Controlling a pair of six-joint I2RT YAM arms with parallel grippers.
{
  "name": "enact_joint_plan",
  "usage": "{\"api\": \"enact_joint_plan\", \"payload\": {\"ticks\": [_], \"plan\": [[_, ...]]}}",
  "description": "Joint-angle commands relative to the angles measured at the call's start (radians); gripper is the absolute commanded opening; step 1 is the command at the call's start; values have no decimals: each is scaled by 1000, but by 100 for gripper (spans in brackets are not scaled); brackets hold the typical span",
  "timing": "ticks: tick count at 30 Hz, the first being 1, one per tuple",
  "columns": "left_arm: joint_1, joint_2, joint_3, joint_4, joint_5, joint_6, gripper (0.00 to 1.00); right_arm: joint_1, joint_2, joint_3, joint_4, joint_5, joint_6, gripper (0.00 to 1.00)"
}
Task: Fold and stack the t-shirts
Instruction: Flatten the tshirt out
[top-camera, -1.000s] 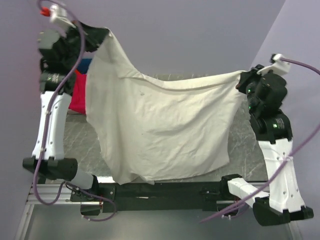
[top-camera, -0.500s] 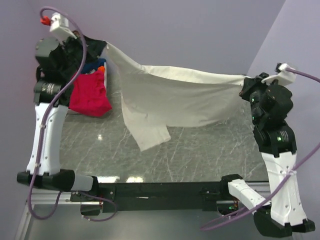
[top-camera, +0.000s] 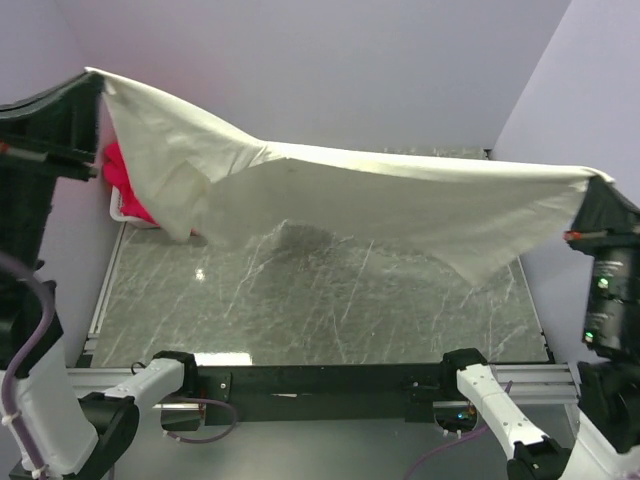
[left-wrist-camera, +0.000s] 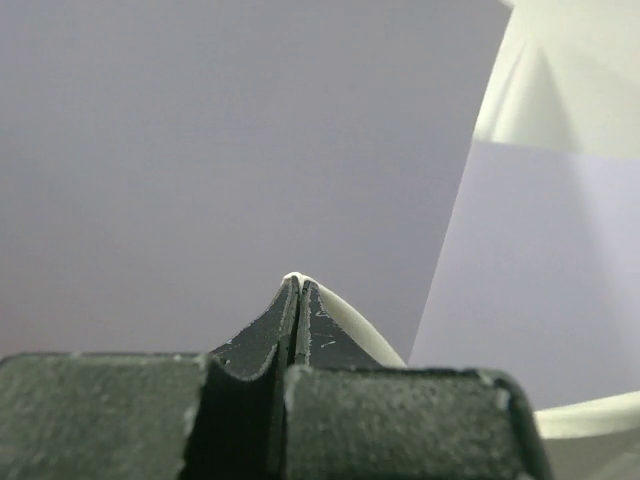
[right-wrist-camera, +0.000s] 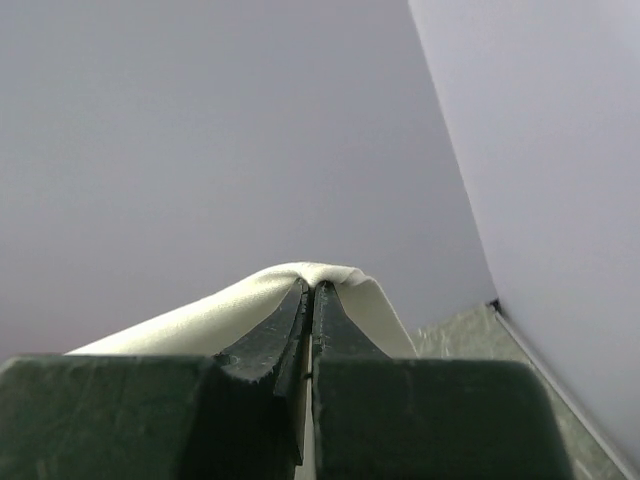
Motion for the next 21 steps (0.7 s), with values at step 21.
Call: {"api": "enact_joint_plan", "payload": {"ticks": [21], "plan": [[-28,647,-72,312,223,-108,1,-51,255,-507,429,149,-51,0]]}}
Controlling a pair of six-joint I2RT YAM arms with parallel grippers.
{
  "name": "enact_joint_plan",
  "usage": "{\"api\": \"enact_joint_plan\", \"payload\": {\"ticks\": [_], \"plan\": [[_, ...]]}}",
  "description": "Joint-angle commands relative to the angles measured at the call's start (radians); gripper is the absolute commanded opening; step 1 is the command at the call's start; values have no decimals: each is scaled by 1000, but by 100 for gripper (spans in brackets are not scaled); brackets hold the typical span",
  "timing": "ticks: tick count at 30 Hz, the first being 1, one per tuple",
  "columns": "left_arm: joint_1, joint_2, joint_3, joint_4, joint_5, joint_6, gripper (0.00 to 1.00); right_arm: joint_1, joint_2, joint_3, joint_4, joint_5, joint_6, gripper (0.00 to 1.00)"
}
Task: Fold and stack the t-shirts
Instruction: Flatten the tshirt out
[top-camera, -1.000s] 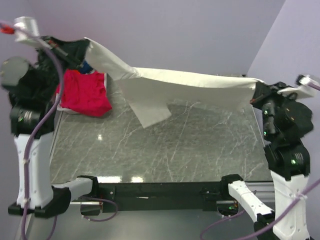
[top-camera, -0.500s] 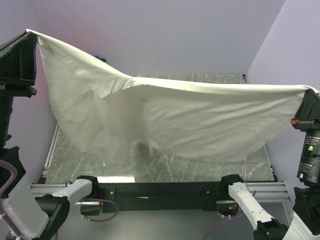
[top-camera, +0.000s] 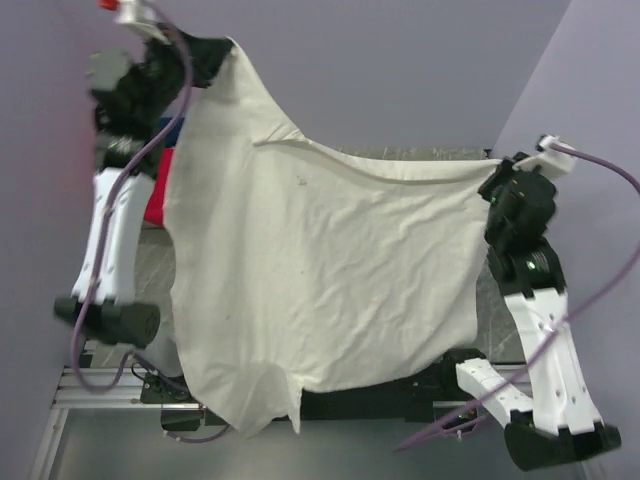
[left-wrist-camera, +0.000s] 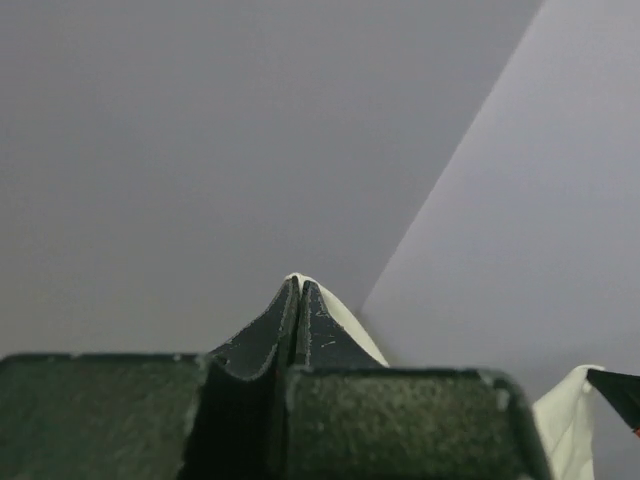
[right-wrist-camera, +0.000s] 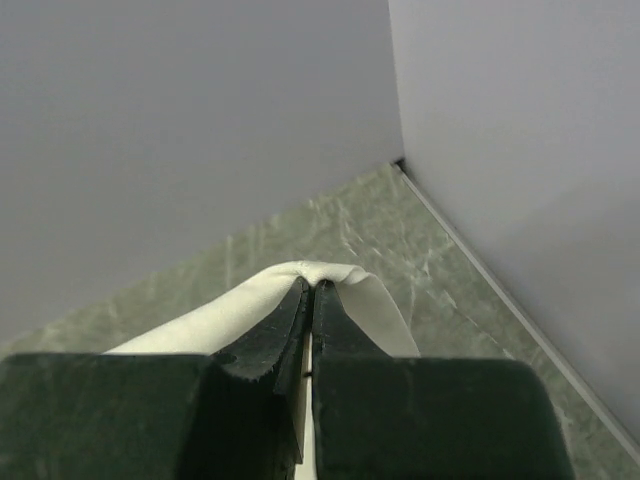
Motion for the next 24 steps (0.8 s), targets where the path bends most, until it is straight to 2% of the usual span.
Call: {"api": "enact_joint_plan", "payload": {"ticks": [1,2,3,5,6,7,8,9,11,16,20,24], "plan": [[-20,252,30,-62,-5,10,1,-49,152,-70,191,30,-11,0],[-30,318,104,-85,-33,16,1,-87,199,-84,208,12,-1,0],[-36,450,148,-107,-42,35,14,-106,246,-93,224,3,29,0],[-56,582,293,-188,-63,50,37,-162,409,-59,216,-49,55,0],[-66,666,314,-197,-74,65,67,-175,464,-35,187,-77,71,14],[-73,679,297,-178,-86,59,81,-183,579,-6,161,-103,74,36],[-84,680,235,-142,-91,52,95,-190,633,25,131,-123,80,70],[-90,676,213,-145,-97,52,99,-195,725,89,73,-151,77,77],[-118,636,141,-176,-131,73,99,-195,779,123,29,-183,75,85],[-184,477,-105,-228,-192,107,99,-187,723,22,66,-289,80,88],[-205,362,-362,-304,-257,56,99,-160,675,-62,31,-387,92,88],[-205,277,-545,-342,-300,0,99,-138,655,-125,-12,-456,175,86]]}}
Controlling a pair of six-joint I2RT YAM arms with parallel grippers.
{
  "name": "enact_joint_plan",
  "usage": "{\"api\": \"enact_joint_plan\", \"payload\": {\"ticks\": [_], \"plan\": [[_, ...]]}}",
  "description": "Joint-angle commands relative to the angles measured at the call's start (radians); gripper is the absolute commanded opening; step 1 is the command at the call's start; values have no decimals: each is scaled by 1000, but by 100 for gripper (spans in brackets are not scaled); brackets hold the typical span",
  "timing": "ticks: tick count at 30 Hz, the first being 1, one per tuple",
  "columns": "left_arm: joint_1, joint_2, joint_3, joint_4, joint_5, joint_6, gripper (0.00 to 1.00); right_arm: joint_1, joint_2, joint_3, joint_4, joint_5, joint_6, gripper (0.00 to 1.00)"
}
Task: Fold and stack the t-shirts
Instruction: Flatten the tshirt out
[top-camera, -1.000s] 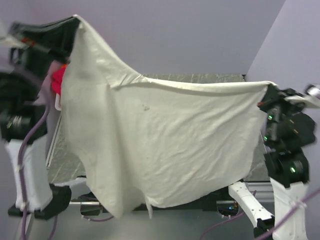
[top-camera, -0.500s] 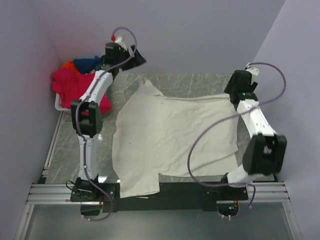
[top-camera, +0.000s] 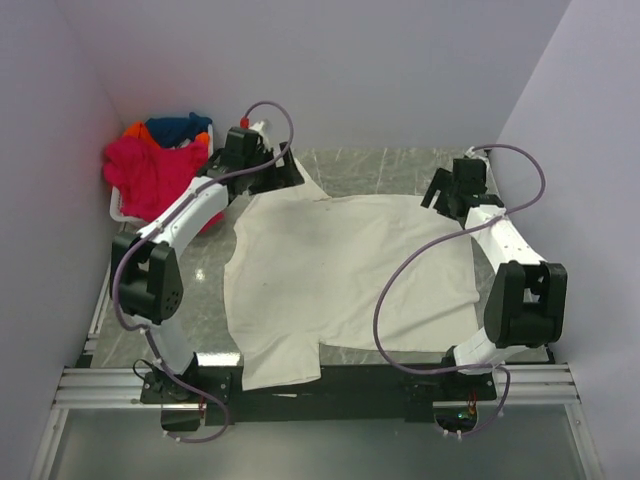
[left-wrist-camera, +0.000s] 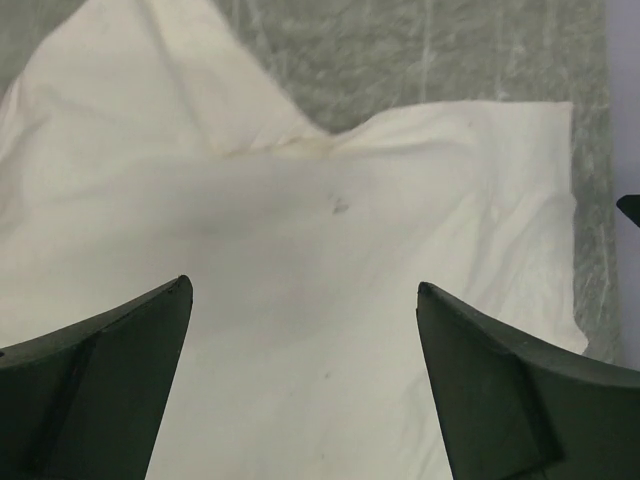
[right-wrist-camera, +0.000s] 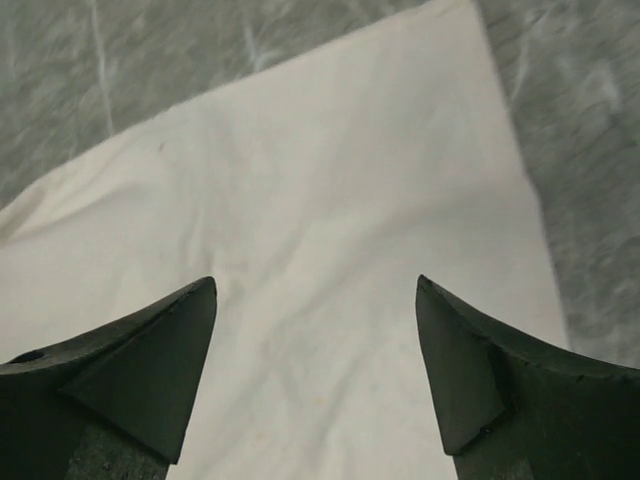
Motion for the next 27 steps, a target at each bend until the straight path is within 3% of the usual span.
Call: {"api": "enact_joint_plan", "payload": {"ticks": [1,5,13,27], "plan": [[21,-51,-147,-43,-84,-52,99,18,-20,-51,-44,-107,80,85],[21,-89,-261,-50,-120,-63,99,54,-3,-111,-54,-153,114,83],[22,-37,-342,-28,-115,-58,99,58,43,-157,-58,-178,119,83],[65,130,-306,-1,-127,-63,99,56,189,-122,-89,-175,127,83]]}}
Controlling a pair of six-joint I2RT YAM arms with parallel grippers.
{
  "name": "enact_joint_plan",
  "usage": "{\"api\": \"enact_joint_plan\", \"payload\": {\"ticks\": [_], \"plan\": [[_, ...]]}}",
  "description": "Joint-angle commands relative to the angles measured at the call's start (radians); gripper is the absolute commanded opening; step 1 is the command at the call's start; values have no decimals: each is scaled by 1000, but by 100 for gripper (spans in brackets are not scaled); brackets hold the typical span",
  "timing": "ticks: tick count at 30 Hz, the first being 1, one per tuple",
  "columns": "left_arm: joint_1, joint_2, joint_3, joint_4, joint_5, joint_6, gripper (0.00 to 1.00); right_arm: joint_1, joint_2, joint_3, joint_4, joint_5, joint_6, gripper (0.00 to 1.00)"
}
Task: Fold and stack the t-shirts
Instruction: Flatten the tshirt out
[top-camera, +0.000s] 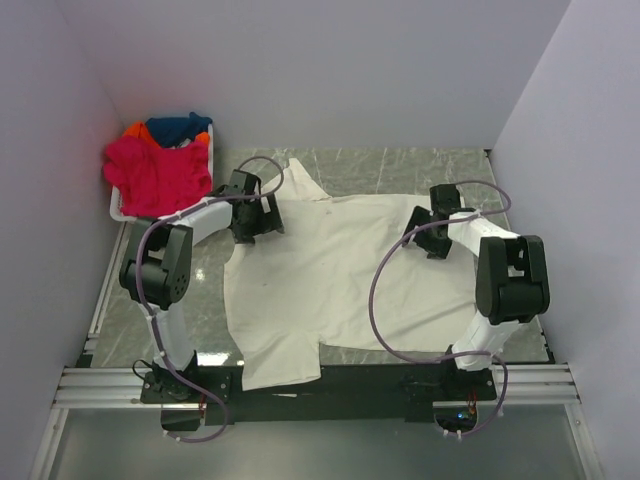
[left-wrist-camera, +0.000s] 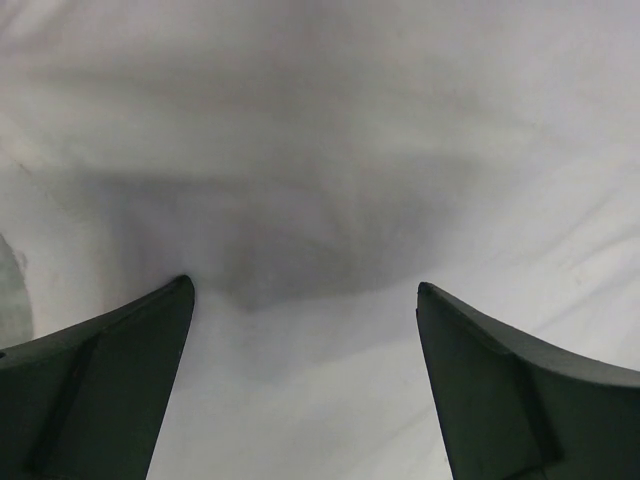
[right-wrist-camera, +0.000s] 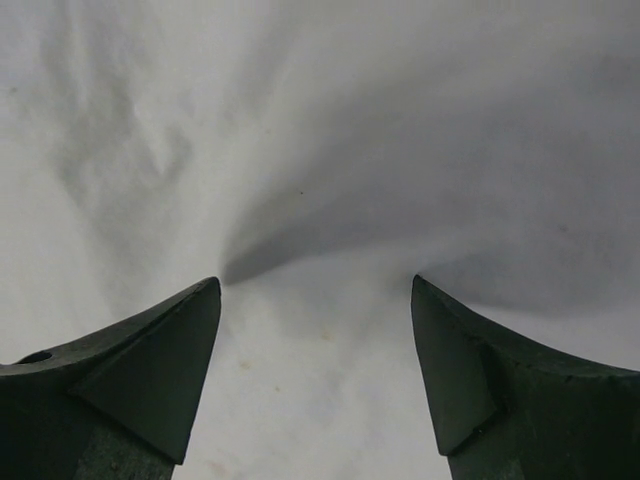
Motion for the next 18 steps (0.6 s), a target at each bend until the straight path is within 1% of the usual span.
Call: {"api": "enact_joint_plan", "payload": {"ticks": [1,3,5,9,15,16,18], "plan": [[22,60,43,12,-10,9,99,2,48,40,-33,1,14,83],[30,93,67,8,-7,14,99,2,79,57,-46,9,17,83],[36,128,87,3,-2,23,99,2,106,86,-68,20,22,80],[47,192,162,-24,0,45,99,2,157,158,-120,44,22,81],[74,297,340,-67,1,83,99,1,245,307,-206,72,12,81],[79,313,401,-87,6,91,100,2,258,348,-218,72,11,81],[79,362,464,-103,13,120,99,1,298,395,-252,74,9,81]]}}
